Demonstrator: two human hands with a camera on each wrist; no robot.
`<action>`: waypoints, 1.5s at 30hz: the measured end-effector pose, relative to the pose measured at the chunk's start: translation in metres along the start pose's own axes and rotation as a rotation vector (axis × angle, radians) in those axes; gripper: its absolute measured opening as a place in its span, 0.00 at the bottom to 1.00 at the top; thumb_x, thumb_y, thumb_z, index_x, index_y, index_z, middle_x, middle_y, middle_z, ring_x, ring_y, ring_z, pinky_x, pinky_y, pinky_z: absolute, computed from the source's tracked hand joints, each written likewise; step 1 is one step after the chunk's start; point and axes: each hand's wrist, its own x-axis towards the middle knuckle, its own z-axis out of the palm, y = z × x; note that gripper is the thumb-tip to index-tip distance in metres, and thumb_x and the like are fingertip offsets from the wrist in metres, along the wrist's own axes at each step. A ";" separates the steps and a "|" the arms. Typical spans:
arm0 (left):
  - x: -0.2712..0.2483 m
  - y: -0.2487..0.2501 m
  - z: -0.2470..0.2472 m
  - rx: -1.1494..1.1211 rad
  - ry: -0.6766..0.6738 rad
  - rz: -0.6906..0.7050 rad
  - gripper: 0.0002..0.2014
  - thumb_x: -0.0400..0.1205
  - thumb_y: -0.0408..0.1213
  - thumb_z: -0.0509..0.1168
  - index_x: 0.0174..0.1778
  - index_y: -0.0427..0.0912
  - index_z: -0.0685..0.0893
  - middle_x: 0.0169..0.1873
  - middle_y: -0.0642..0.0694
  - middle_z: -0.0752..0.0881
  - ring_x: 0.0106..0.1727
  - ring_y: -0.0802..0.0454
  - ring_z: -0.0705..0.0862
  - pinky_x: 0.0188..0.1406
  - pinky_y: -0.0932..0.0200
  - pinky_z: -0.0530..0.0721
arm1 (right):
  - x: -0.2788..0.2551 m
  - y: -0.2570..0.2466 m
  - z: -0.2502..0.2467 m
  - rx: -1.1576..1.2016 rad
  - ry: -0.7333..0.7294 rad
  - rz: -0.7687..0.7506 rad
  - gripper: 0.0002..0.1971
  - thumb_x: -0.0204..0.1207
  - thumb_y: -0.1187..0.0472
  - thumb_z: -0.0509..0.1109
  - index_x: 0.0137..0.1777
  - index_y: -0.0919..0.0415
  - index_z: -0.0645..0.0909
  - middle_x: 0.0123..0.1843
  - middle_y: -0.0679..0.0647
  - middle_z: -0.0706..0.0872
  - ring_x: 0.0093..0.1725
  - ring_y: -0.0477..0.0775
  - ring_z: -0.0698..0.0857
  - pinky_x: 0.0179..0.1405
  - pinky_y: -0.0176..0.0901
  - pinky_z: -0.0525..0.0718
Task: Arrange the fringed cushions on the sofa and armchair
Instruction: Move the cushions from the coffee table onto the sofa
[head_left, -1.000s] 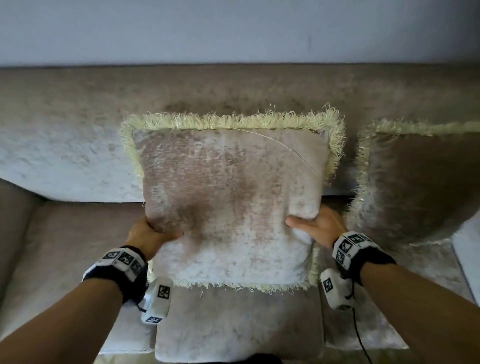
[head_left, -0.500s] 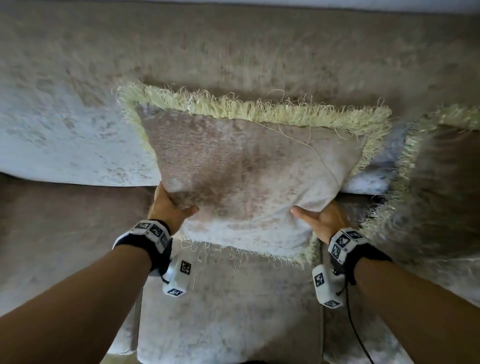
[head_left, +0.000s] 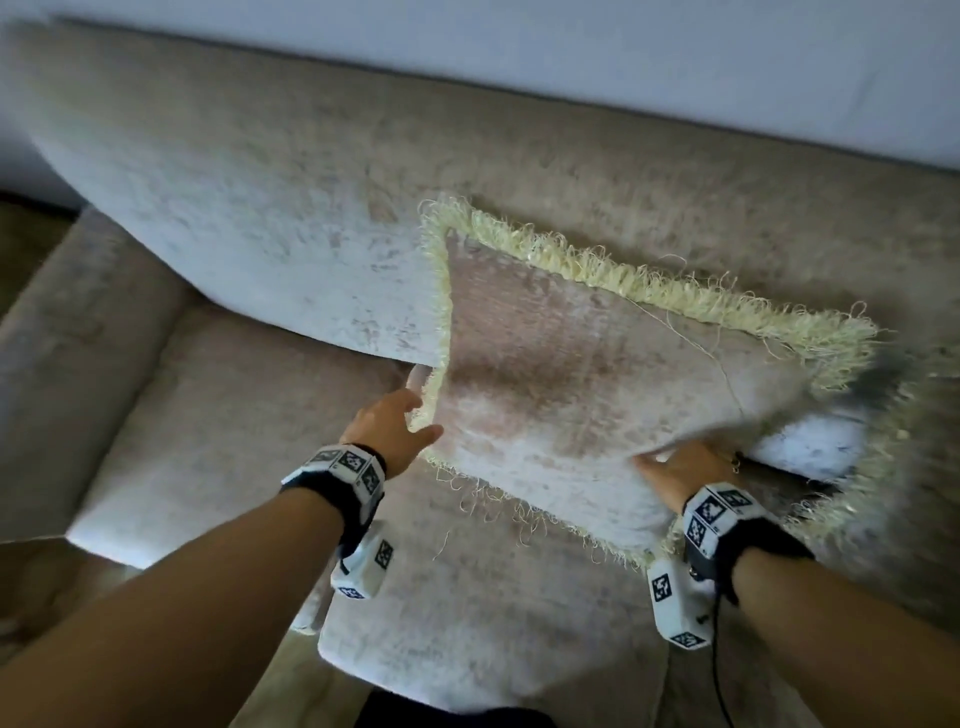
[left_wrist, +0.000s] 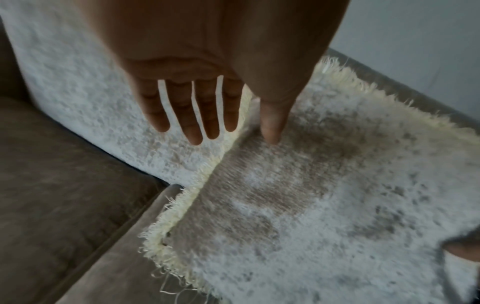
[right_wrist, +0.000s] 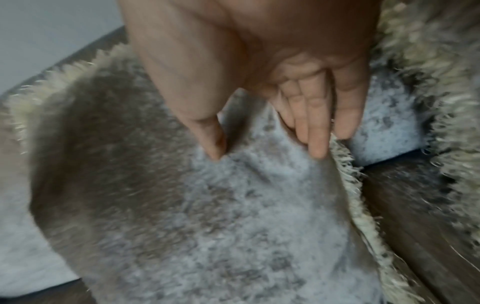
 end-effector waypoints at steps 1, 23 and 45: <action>-0.011 -0.008 -0.009 -0.009 0.008 -0.020 0.27 0.80 0.57 0.70 0.73 0.51 0.78 0.69 0.47 0.85 0.67 0.42 0.84 0.65 0.46 0.82 | -0.007 -0.009 -0.003 -0.027 -0.004 -0.030 0.21 0.82 0.39 0.67 0.48 0.57 0.90 0.46 0.56 0.93 0.35 0.55 0.86 0.35 0.40 0.83; -0.423 -0.422 -0.110 -0.315 0.517 -0.546 0.20 0.82 0.59 0.65 0.64 0.52 0.82 0.58 0.53 0.87 0.57 0.48 0.86 0.56 0.52 0.84 | -0.450 -0.353 0.210 -0.583 -0.037 -1.113 0.28 0.80 0.38 0.69 0.67 0.61 0.84 0.68 0.61 0.87 0.73 0.66 0.80 0.67 0.50 0.78; -0.710 -0.659 -0.006 -0.739 0.766 -1.142 0.26 0.83 0.64 0.60 0.65 0.47 0.82 0.57 0.50 0.88 0.53 0.51 0.85 0.58 0.55 0.82 | -0.793 -0.420 0.539 -1.167 -0.255 -1.741 0.35 0.71 0.22 0.65 0.62 0.51 0.82 0.65 0.56 0.87 0.64 0.60 0.85 0.63 0.52 0.83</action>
